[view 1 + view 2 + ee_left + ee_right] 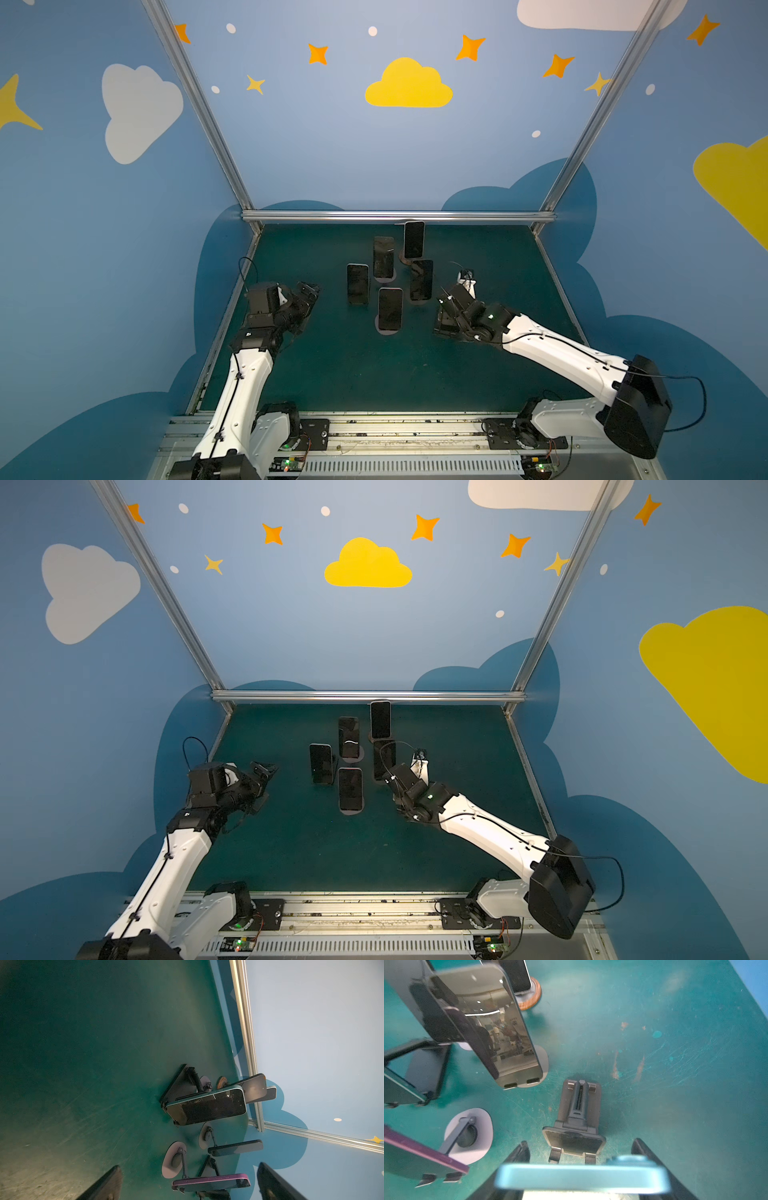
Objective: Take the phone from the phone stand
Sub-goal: 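Lift the light-blue phone upward off the black stand with the right gripper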
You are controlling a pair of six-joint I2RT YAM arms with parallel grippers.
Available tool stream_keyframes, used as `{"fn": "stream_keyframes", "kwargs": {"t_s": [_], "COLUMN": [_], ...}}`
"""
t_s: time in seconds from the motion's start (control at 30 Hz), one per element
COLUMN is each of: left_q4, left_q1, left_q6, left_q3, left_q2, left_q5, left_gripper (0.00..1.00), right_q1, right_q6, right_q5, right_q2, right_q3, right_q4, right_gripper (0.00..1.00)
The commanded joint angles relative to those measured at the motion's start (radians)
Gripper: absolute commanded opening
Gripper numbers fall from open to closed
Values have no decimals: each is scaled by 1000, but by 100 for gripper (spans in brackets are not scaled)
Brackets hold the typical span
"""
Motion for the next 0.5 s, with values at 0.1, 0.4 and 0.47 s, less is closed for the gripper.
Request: {"fn": "stream_keyframes", "kwargs": {"t_s": [0.1,0.4,0.47], "left_q4": [17,27,25], "left_q1": [3,1,1], "left_q6": [12,24,26], "left_q3": [4,7,10], "left_q2": [0,3,10], "left_q5": [20,36,37], "left_gripper": [100,100,100], "right_q1": [4,-3,-9], "right_q6": [-112,-199,-208], "right_q5": [58,80,79], "right_q2": [-99,-158,-155], "right_q3": [-72,-87,-93], "right_q4": [114,120,129], "right_gripper": [65,66,66]}}
